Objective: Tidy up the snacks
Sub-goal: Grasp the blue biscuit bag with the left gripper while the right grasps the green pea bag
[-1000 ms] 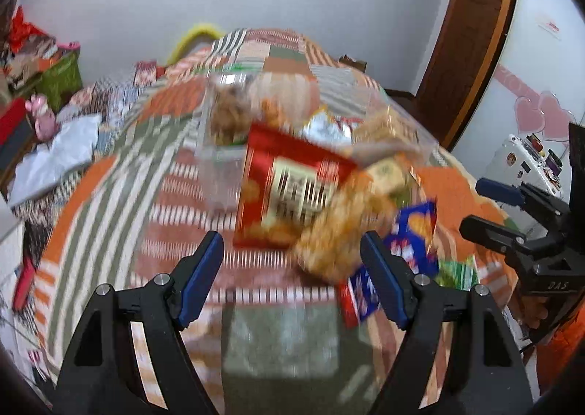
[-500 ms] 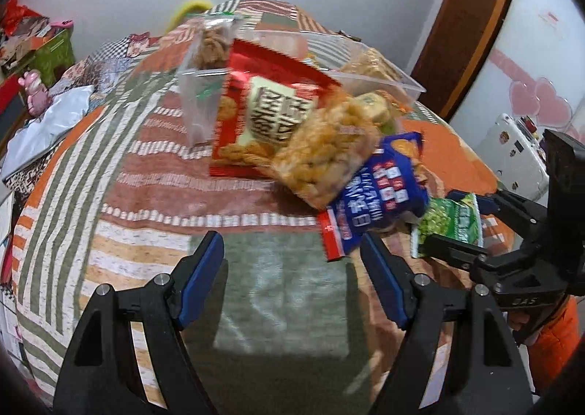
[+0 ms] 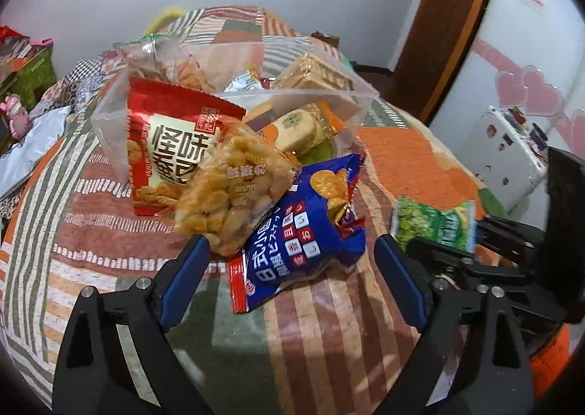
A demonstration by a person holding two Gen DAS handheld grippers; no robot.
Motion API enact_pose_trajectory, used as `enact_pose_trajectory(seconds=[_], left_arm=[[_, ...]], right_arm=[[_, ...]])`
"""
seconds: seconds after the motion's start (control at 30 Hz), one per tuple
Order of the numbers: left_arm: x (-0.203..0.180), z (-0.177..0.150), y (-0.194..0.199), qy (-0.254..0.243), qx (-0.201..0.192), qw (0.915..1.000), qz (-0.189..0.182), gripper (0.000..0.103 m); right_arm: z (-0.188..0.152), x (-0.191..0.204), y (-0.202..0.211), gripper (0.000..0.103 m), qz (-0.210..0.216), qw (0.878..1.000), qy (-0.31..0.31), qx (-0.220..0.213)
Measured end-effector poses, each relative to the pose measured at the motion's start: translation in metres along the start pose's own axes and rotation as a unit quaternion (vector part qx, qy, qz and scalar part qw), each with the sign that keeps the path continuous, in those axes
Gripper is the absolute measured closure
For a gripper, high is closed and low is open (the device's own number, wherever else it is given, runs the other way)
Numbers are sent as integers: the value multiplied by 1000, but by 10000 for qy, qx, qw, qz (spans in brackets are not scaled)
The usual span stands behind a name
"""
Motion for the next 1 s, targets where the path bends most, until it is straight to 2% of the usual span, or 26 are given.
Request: enact_pose_trajectory(seconds=[0.23,0.43,0.53,0.73,0.83,0.87,1.0], left_arm=[[-5,3,-16,7,-28,9994,349,7],[-2,-2,-26,139,26,9995,290,7],[5,-6,-36,462,233,9987,26,12],[6,-7,-33,474,171,9987,-23,23],[6,-13,-20,534,121,9984,-161,31],[5,-13,-14,508,75,9985,-204,39],[-1,-16,-2,383,64,9988,-309,40]], right_arm=[[0,-5,6,74,40,9999,-46,-108],[0,-6,10,76,150,9997,-130,-168],[0,-6,11,76,157,9996,-126,-172],[1,-6,12,77,189,9995,-149,-201],[3,-6,16,77,218,9992,-172,-273],[5,-6,17,77,223,9992,-176,-298],[10,-4,21,78,207,9989,-165,-385]])
Point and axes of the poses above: each gripper's, at about its wrist camera, not at the fingertips, and y roughly against the way its jaws point, x to its left, z to its top, the point moved 5 cm from there along -y, roughly the way its jaws point, and after that the axes turned 2 degrees about -x, right-handed, at the moved point
